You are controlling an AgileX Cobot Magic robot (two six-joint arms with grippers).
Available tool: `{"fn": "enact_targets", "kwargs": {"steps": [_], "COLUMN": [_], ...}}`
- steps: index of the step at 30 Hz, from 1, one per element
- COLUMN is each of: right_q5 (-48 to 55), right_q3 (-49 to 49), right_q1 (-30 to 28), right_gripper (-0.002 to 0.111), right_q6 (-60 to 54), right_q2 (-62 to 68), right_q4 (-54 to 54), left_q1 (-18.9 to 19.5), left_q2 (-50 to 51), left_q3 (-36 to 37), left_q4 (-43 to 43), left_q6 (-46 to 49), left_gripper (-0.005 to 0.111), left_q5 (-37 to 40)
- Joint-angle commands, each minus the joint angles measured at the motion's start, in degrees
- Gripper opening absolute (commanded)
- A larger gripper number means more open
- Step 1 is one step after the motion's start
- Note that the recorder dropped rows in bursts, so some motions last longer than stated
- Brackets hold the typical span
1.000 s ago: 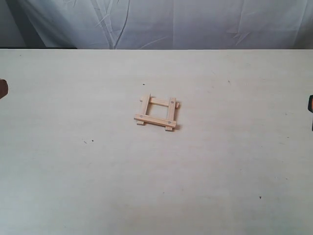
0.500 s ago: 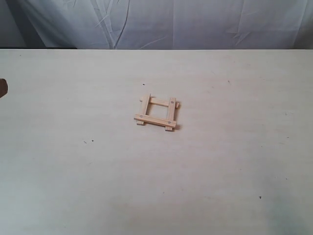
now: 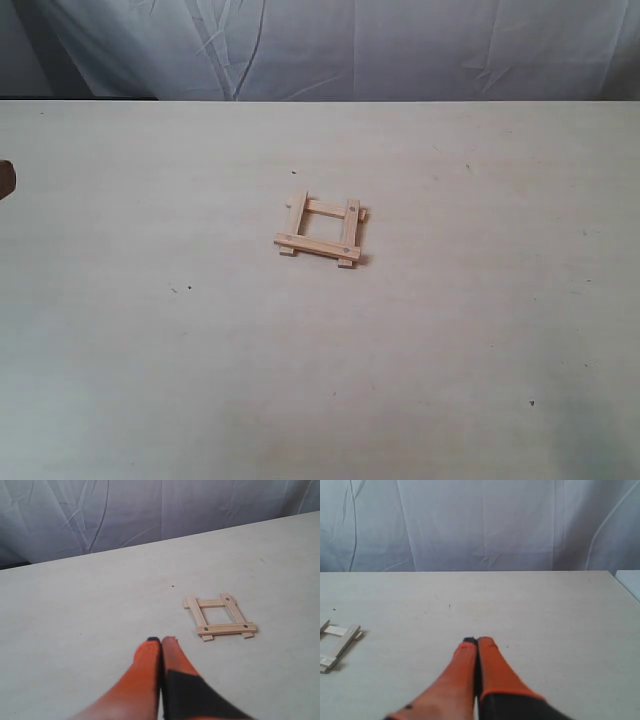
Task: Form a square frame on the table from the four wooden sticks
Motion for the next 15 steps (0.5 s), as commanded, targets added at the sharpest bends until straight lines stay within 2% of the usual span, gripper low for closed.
{"fn": "enact_targets", "kwargs": {"steps": [1, 15], "right_q5": [-1.4, -6.5], "right_q3": [1.7, 11.9], "right_q1": [-0.4, -0.4], "right_gripper": [-0.001, -0.001], "right_q6": [-2.1, -2.1], "right_q2": [-0.7, -0.7], "right_q4": [-0.3, 3.4], "left_q1": [-0.3, -0.3], "left_q2": [-0.4, -0.4], "left_q3": [0.4, 0.4], "left_q4": [0.2, 0.2], "left_q6": [0.1, 0.1], "left_gripper": [0.000, 0.000], "left_q5": [-0.8, -0.8]}}
